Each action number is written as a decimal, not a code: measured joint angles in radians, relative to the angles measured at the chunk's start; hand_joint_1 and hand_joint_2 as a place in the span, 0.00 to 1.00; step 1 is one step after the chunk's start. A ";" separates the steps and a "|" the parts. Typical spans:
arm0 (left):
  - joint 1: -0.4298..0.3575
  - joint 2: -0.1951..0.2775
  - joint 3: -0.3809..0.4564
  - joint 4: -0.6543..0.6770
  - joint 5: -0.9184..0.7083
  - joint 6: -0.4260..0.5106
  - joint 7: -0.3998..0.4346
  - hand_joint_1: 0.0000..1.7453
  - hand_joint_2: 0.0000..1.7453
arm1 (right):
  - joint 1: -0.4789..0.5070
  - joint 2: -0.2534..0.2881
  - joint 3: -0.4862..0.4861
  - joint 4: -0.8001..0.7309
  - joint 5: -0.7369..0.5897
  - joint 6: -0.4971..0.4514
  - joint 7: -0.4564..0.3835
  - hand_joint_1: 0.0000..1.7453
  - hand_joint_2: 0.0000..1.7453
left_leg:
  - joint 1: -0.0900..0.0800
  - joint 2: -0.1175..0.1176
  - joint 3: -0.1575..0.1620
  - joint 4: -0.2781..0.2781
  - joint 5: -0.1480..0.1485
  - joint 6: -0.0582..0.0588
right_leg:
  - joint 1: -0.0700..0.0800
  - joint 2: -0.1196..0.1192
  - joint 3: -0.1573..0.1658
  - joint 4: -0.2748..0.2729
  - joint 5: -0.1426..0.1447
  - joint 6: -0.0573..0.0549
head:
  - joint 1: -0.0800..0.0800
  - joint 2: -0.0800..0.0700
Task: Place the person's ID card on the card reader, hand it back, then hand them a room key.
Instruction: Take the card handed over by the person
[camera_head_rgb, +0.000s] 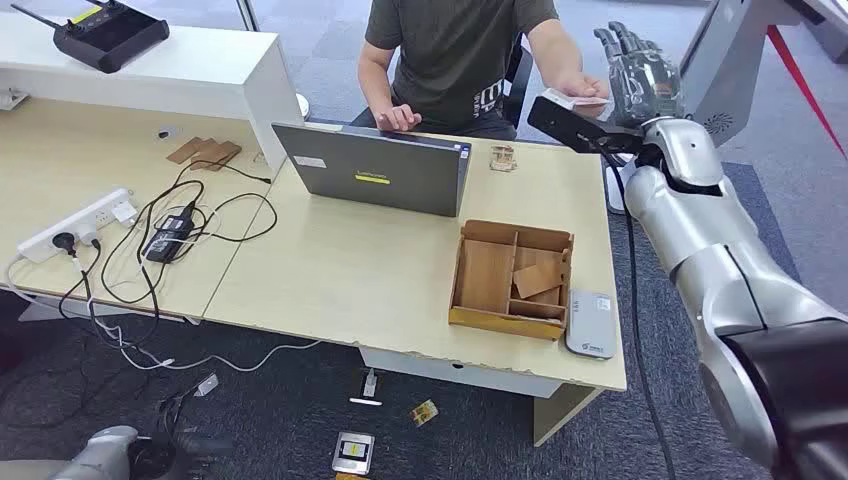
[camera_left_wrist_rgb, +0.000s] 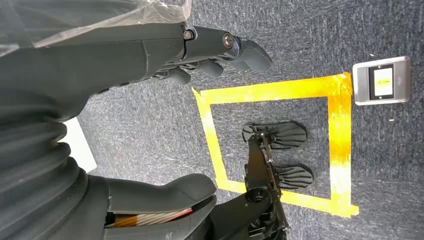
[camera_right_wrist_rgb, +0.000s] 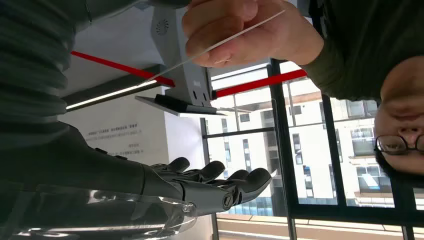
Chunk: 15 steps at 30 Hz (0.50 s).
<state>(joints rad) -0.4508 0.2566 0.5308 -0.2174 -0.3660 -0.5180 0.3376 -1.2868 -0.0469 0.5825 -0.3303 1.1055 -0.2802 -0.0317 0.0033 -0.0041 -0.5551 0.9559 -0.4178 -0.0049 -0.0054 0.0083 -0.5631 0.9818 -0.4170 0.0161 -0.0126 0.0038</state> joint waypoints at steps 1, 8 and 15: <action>0.000 -0.001 0.000 0.000 0.000 0.002 0.000 0.00 1.00 | 0.002 0.000 0.004 0.001 0.002 0.004 0.003 0.00 1.00 | 0.000 0.000 0.000 0.000 0.000 0.000 | 0.000 0.000 0.000 0.000 0.000 0.000 | 0.000 0.000; 0.007 -0.004 -0.002 0.000 0.000 0.014 0.000 0.00 1.00 | 0.024 -0.001 0.047 0.019 0.020 0.047 0.042 0.99 1.00 | 0.000 0.000 0.000 0.000 0.000 0.000 | 0.000 0.000 0.000 0.000 0.000 0.000 | 0.000 0.000; 0.014 -0.004 -0.003 0.000 -0.002 0.025 -0.003 0.00 1.00 | 0.030 -0.011 0.063 0.032 0.022 0.087 0.063 1.00 1.00 | 0.000 0.000 0.000 0.000 0.000 0.000 | 0.000 0.000 0.000 0.000 0.000 0.000 | 0.000 0.000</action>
<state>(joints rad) -0.4367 0.2529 0.5280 -0.2174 -0.3676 -0.4933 0.3350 -1.2567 -0.0576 0.6459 -0.2984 1.1275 -0.1933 0.0311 0.0033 -0.0040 -0.5550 0.9559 -0.4178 -0.0049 -0.0053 0.0084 -0.5634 0.9818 -0.4170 0.0161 -0.0125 0.0038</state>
